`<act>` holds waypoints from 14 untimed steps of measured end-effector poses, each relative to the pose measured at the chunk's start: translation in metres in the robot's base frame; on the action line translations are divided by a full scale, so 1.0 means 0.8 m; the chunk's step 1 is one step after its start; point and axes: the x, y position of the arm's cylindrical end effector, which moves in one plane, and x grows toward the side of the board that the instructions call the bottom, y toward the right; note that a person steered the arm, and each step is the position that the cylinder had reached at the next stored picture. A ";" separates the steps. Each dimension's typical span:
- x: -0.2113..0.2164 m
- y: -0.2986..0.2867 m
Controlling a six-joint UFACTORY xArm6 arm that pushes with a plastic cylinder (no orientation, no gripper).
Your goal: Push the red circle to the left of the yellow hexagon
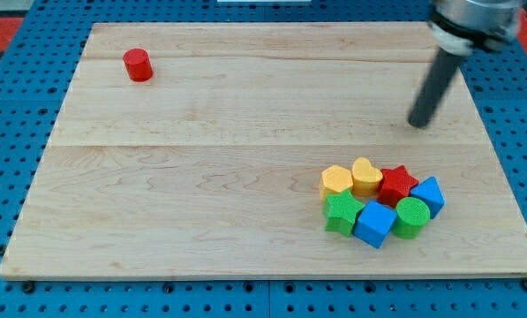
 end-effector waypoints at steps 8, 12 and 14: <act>-0.092 -0.514; 0.038 -0.476; 0.037 -0.552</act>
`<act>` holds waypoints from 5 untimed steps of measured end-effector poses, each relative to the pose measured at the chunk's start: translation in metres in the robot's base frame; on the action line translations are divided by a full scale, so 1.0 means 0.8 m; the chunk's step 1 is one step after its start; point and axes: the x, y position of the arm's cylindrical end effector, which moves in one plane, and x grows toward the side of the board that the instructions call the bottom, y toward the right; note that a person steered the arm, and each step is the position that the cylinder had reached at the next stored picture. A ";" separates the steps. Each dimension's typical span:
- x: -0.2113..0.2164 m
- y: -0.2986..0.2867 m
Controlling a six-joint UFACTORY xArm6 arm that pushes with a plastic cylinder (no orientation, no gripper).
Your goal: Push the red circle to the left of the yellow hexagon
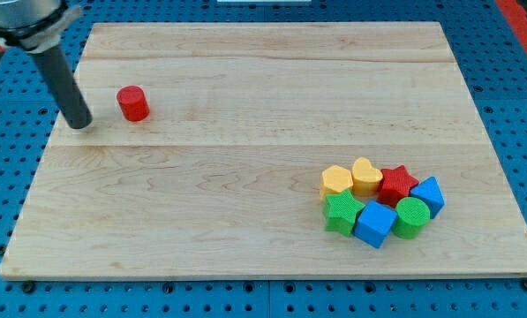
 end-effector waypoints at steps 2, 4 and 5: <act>-0.041 -0.050; 0.000 0.132; 0.017 0.118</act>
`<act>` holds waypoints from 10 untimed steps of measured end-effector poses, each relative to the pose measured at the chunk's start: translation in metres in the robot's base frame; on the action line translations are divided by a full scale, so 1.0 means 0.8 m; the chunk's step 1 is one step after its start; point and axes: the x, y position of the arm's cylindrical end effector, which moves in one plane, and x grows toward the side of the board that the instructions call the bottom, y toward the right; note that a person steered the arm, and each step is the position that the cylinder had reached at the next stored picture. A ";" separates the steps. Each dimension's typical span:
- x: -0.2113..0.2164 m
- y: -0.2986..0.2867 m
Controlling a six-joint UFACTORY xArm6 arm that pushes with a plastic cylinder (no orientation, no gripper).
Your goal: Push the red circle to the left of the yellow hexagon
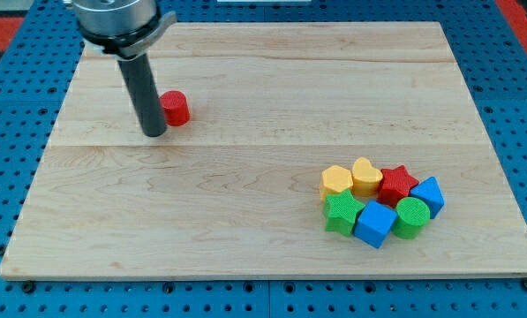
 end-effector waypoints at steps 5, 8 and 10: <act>-0.084 0.149; -0.025 0.189; 0.059 0.128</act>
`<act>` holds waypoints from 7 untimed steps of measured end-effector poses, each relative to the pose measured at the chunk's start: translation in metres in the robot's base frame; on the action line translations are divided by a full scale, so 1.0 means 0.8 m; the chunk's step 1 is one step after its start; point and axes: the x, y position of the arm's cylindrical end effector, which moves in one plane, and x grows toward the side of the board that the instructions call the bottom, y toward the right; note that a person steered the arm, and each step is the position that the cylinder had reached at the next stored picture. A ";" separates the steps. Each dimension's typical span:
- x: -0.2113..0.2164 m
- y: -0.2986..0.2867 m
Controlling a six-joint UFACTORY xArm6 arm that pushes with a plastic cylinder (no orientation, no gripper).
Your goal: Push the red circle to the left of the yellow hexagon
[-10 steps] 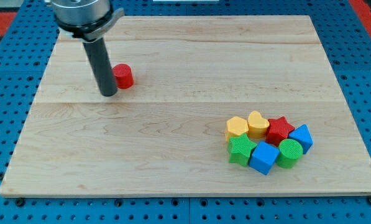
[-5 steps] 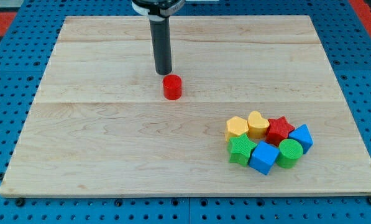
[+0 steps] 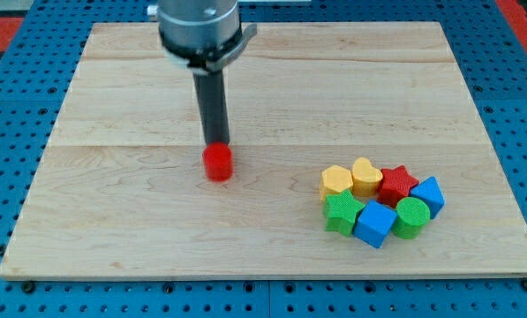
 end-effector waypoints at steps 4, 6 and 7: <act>0.084 0.027; 0.069 0.038; 0.072 0.105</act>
